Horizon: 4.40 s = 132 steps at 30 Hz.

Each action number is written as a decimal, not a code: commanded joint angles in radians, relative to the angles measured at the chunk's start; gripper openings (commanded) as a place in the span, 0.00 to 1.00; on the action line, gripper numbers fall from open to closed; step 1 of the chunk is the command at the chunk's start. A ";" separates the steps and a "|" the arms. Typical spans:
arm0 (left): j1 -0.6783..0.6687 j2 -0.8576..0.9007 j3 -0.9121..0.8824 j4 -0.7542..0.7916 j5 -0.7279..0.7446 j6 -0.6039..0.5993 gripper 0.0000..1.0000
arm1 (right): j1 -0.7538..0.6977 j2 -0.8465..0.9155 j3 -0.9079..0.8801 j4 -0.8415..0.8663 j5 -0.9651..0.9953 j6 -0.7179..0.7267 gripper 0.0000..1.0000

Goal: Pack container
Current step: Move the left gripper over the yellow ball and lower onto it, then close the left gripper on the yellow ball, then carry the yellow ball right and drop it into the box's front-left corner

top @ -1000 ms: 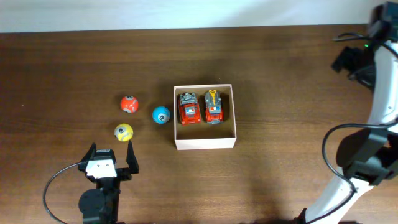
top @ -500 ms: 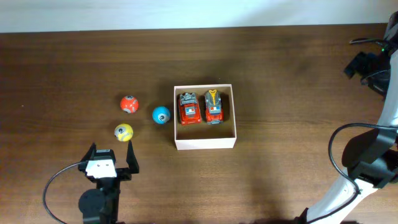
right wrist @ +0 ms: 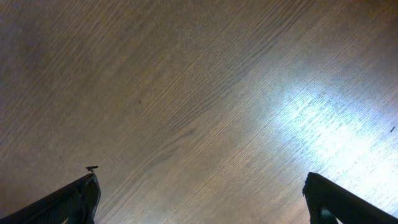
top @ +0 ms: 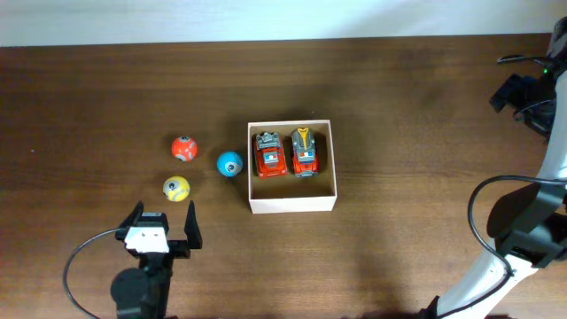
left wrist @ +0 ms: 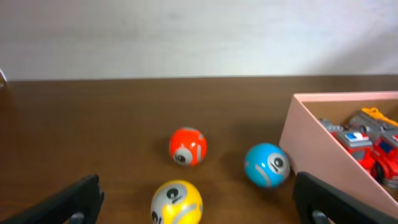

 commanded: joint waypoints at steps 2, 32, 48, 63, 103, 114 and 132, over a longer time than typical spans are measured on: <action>-0.002 0.125 0.202 -0.065 -0.010 0.006 0.99 | -0.001 -0.029 0.021 -0.001 -0.002 -0.004 0.99; -0.002 1.458 1.377 -0.918 0.284 0.015 0.99 | -0.001 -0.029 0.021 -0.001 -0.002 -0.004 0.99; -0.002 1.562 1.372 -1.038 -0.058 -0.113 0.99 | -0.001 -0.029 0.021 -0.001 -0.002 -0.004 0.99; -0.003 1.870 1.368 -1.025 -0.051 -0.112 0.99 | -0.001 -0.029 0.021 -0.001 -0.002 -0.004 0.99; -0.003 1.919 1.483 -1.077 0.047 -0.111 0.36 | -0.001 -0.029 0.021 -0.001 -0.002 -0.004 0.99; -0.037 1.919 1.716 -1.218 0.265 0.051 0.36 | -0.001 -0.029 0.021 -0.001 -0.002 -0.004 0.99; -0.425 1.918 1.827 -1.326 0.247 0.328 0.38 | -0.001 -0.029 0.021 -0.001 -0.002 -0.004 0.99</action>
